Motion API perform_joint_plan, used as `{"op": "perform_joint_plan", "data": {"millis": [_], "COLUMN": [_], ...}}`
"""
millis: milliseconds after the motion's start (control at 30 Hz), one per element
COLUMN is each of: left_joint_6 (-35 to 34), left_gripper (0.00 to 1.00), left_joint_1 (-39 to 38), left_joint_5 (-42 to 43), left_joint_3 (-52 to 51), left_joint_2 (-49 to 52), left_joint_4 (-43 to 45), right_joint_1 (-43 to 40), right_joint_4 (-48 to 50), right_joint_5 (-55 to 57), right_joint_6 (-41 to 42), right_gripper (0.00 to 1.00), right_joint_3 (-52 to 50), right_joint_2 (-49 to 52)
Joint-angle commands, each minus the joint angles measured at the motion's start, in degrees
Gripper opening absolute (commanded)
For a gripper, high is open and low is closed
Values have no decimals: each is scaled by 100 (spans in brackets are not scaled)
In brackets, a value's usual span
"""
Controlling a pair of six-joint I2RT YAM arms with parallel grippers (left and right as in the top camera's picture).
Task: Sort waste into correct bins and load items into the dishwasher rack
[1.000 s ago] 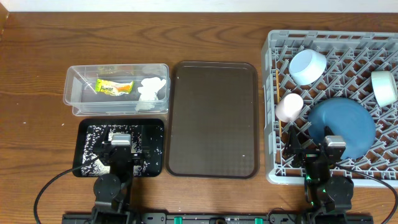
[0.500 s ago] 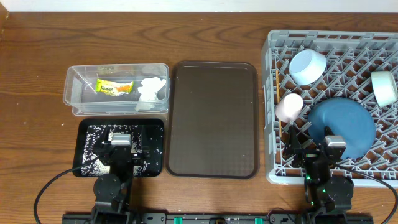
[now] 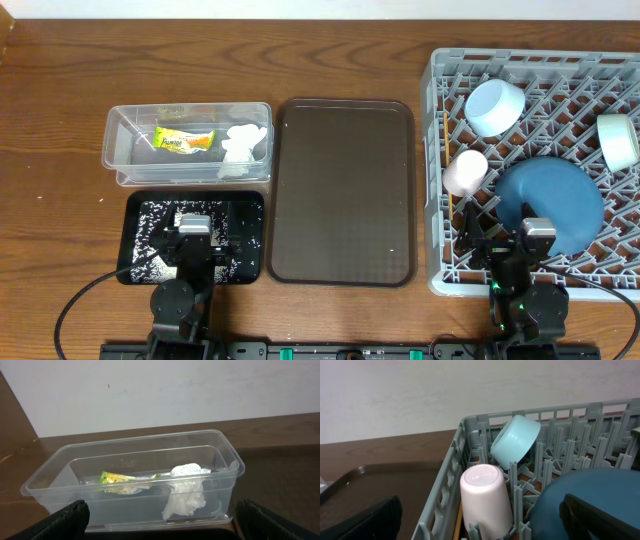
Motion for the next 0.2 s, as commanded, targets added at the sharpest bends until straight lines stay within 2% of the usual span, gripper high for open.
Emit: {"op": "perform_joint_plan", "data": {"millis": [0,167], "left_joint_6": [118,118], "left_gripper": [96,96], "left_joint_1": [7,7], "left_joint_5": [-9,-9], "left_joint_3": [-125,-125], "left_joint_2": [-39,-39], "left_joint_4": [-201,-201], "right_joint_1": [59,59], "right_joint_4": [-17,-17], "right_joint_5": [20,17], "right_joint_6": [-87,-87], "right_gripper": [99,99], "right_joint_3": [-9,-9], "right_joint_2": [-37,-37]}}
